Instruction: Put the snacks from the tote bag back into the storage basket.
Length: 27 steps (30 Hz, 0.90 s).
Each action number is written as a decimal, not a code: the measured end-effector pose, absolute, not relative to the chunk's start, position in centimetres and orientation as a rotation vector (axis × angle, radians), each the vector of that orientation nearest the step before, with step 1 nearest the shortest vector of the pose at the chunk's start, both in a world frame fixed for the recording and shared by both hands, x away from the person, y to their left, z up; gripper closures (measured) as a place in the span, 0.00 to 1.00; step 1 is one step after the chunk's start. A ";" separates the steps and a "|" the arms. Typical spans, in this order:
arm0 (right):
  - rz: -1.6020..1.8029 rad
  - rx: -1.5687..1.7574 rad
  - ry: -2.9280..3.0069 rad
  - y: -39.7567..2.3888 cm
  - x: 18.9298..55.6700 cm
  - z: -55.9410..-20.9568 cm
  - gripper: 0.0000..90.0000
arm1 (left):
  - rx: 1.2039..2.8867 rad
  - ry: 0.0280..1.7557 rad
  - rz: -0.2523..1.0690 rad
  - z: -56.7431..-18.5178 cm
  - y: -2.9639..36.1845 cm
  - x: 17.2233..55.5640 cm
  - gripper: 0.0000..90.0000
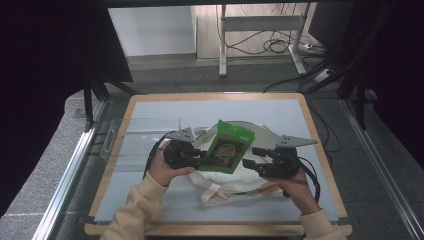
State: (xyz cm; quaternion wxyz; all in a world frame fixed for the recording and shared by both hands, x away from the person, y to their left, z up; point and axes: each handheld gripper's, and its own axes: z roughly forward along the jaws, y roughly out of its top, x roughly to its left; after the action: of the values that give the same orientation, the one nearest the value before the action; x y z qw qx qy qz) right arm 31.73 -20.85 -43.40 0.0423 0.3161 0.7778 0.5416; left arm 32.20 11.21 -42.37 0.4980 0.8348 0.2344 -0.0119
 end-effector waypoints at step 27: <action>1.910 0.761 2.475 -17.8 31.5 -46.2 0.68 | 1.995 0.476 -0.092 -42.5 10.7 31.8 0.80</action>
State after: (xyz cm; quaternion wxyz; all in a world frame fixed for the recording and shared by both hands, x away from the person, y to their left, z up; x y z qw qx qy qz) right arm 31.52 -17.82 -46.16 -0.0380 0.2362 0.7688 0.5931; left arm 31.84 10.67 -42.52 0.5177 0.8313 0.1985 -0.0382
